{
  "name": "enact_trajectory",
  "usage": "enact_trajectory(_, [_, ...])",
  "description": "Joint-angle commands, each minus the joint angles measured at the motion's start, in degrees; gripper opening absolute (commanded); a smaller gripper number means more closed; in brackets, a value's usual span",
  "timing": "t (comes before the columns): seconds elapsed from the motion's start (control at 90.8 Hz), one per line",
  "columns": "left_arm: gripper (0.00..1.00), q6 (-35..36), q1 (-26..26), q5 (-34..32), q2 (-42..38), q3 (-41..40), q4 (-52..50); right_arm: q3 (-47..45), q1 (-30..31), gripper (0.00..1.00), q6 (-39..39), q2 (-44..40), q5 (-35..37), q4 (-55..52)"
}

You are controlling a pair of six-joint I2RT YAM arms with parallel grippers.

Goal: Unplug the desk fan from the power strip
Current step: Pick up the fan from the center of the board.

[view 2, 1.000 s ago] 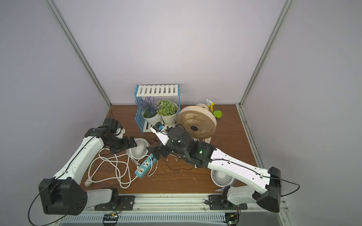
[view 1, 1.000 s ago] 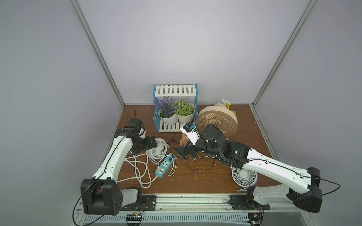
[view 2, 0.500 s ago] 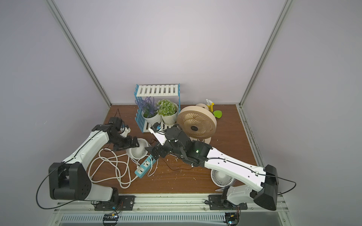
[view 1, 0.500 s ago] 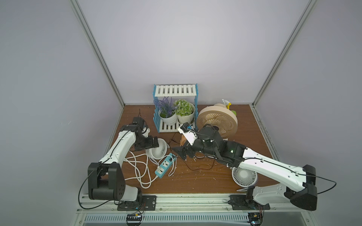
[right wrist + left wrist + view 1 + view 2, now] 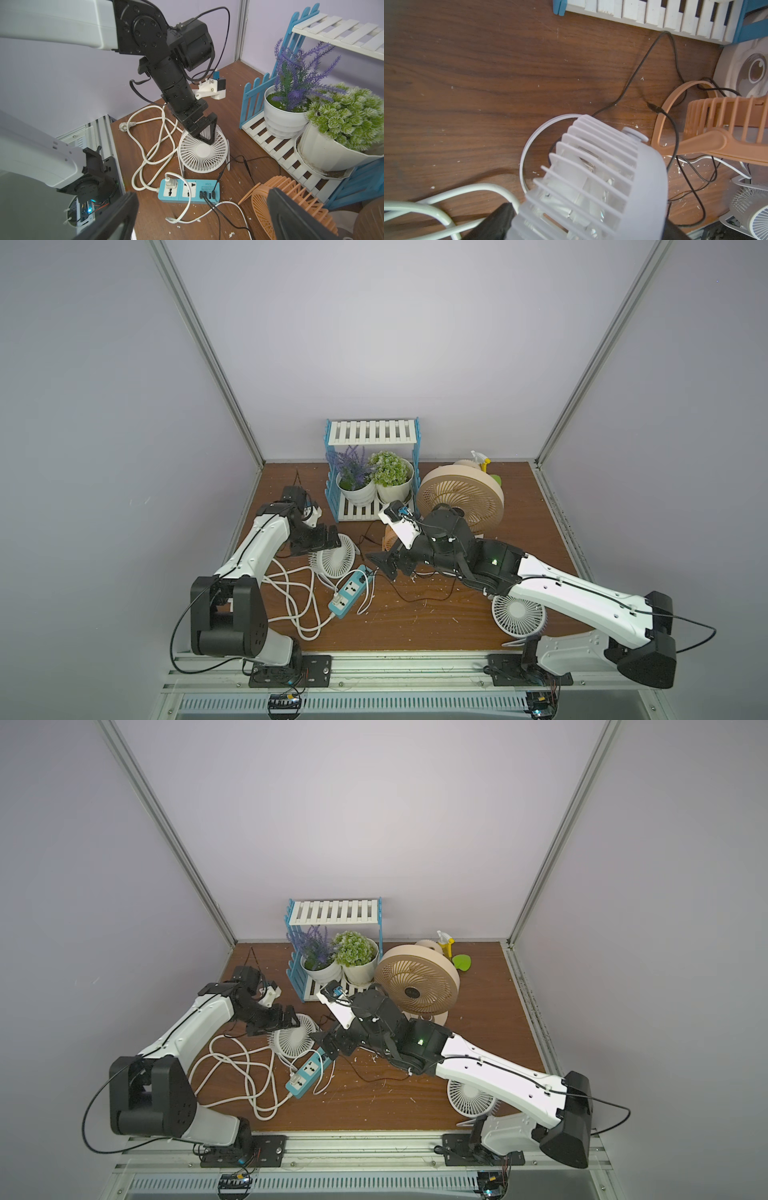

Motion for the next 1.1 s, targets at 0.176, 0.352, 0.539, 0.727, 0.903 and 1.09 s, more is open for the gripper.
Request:
enact_trajectory(0.176, [0.88, 0.0, 0.9, 2.8, 0.7, -0.4, 0.4, -0.1, 0.6, 1.00, -0.8, -1.1, 1.0, 0.9])
enact_trajectory(0.352, [0.74, 0.5, 0.9, 3.4, 0.9, -0.9, 0.3, 0.5, 0.7, 1.00, -1.1, -0.4, 0.3, 0.8])
enact_trajectory(0.539, [0.61, 0.8, 1.0, 2.6, 0.4, -0.8, 0.3, 1.4, 0.8, 1.00, -1.6, 0.3, -0.4, 0.4])
enact_trajectory(0.727, [0.57, 0.6, 1.6, -1.1, -2.0, 0.5, -0.1, 1.8, 0.7, 0.99, -2.1, 0.5, -0.8, -0.2])
enact_trajectory(0.903, [0.57, -2.5, 7.0, -1.8, -3.6, 2.3, 0.7, 2.2, 0.8, 1.00, -2.7, 0.5, -1.1, -0.9])
enact_trajectory(1.09, [0.57, -9.2, 14.3, 2.3, -4.2, 1.5, 8.1, 3.0, 0.7, 1.00, -3.3, 0.8, -1.4, -1.6])
